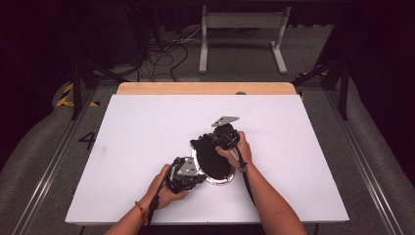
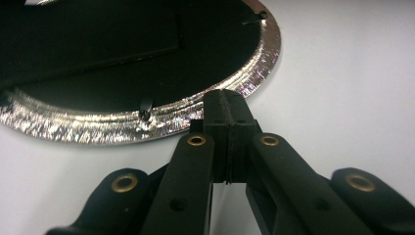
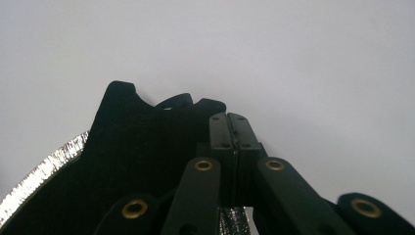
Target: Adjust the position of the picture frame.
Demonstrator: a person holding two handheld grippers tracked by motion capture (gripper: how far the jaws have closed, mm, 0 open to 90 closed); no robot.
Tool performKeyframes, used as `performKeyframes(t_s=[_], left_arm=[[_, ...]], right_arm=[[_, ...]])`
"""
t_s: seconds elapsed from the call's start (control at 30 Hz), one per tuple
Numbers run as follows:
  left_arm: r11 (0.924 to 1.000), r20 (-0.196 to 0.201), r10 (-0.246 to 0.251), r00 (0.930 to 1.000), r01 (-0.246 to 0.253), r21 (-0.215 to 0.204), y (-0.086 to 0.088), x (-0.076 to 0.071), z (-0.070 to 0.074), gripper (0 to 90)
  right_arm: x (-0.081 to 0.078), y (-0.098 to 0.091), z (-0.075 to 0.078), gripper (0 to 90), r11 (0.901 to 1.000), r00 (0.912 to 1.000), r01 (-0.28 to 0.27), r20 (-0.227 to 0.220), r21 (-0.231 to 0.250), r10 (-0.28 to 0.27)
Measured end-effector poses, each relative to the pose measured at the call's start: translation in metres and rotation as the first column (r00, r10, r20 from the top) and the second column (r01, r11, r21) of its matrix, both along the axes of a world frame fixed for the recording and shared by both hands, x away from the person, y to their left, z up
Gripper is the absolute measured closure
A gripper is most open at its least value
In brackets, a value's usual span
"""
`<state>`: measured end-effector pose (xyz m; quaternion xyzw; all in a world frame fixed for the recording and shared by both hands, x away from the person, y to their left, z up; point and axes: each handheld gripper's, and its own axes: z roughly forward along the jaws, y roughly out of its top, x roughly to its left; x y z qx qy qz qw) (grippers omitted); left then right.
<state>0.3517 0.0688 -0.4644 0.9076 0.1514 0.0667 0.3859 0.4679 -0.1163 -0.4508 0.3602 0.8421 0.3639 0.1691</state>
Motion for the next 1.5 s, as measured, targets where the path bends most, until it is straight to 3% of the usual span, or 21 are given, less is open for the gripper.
performKeyframes(t_s=[0.3,0.43,0.5,0.63,0.8,0.83,0.9,1.0,1.03,1.07,1.1,1.17,1.3,1.47,1.5], left_arm=[[0.9998,-0.008,-0.017,0.9998,0.017,-0.009,-0.003,0.001,0.0,90.0],[0.999,0.007,-0.039,0.9992,0.04,-0.019,0.005,0.002,0.004,90.0],[0.9992,0.021,-0.024,0.9995,0.024,-0.031,0.015,0.004,0.009,90.0],[0.9961,0.03,0.057,0.9979,-0.055,-0.069,0.038,0.014,0.016,90.0],[0.9841,0.059,0.158,0.9857,-0.152,-0.093,0.058,0.034,0.024,90.0],[0.9841,0.059,0.158,0.9857,-0.152,-0.093,0.058,0.034,0.024,90.0],[0.9757,0.049,0.191,0.9803,-0.185,-0.118,0.062,0.047,0.025,90.0],[0.9706,0.036,0.21,0.9771,-0.203,-0.129,0.062,0.055,0.024,90.0],[0.9705,0.042,0.215,0.9758,-0.208,-0.122,0.061,0.057,0.024,90.0],[0.9714,0.056,0.218,0.9743,-0.212,-0.108,0.06,0.06,0.023,90.0],[0.9712,0.034,0.216,0.9757,-0.211,-0.11,0.059,0.064,0.022,90.0],[0.9643,0.023,0.234,0.972,-0.229,-0.133,0.06,0.074,0.022,90.0],[0.9639,0.047,0.239,0.9698,-0.231,-0.132,0.058,0.081,0.022,90.0],[0.9601,0.018,0.243,0.97,-0.237,-0.148,0.05,0.093,0.022,90.0],[0.9606,0.034,0.243,0.9695,-0.235,-0.148,0.048,0.095,0.022,90.0]], right_arm=[[-0.003,0.006,0.002,90.0,0.9991,0.9995,-0.031,-0.003,-0.029,0.031],[-0.014,0.001,0.005,90.0,0.9991,0.9992,-0.034,0.02,-0.027,0.034],[-0.023,-0.006,0.008,90.0,0.998,0.9977,-0.061,0.027,-0.017,0.062],[-0.047,-0.021,0.01,90.0,0.9949,0.994,-0.101,0.044,0.001,0.1],[-0.083,-0.036,0.013,90.0,0.9876,0.9866,-0.152,0.065,0.038,0.15],[-0.083,-0.036,0.013,90.0,0.9876,0.9866,-0.152,0.065,0.038,0.15],[-0.107,-0.041,0.013,90.0,0.9758,0.9725,-0.217,0.092,0.027,0.214],[-0.121,-0.043,0.01,90.0,0.9714,0.9688,-0.237,0.08,0.018,0.235],[-0.131,-0.045,0.006,90.0,0.9667,0.9646,-0.256,0.068,0.008,0.255],[-0.131,-0.045,0.006,90.0,0.9667,0.9646,-0.256,0.068,0.008,0.255],[-0.136,-0.046,0.004,90.0,0.965,0.9636,-0.262,0.06,0.012,0.261],[-0.147,-0.048,-0.003,90.0,0.9605,0.9599,-0.278,0.043,0.018,0.277],[-0.154,-0.048,-0.011,90.0,0.9591,0.9587,-0.283,0.026,-0.01,0.283],[-0.16,-0.052,-0.013,90.0,0.9638,0.9636,-0.267,0.026,0.011,0.266],[-0.161,-0.052,-0.013,90.0,0.9641,0.9637,-0.265,0.032,0.007,0.265]])
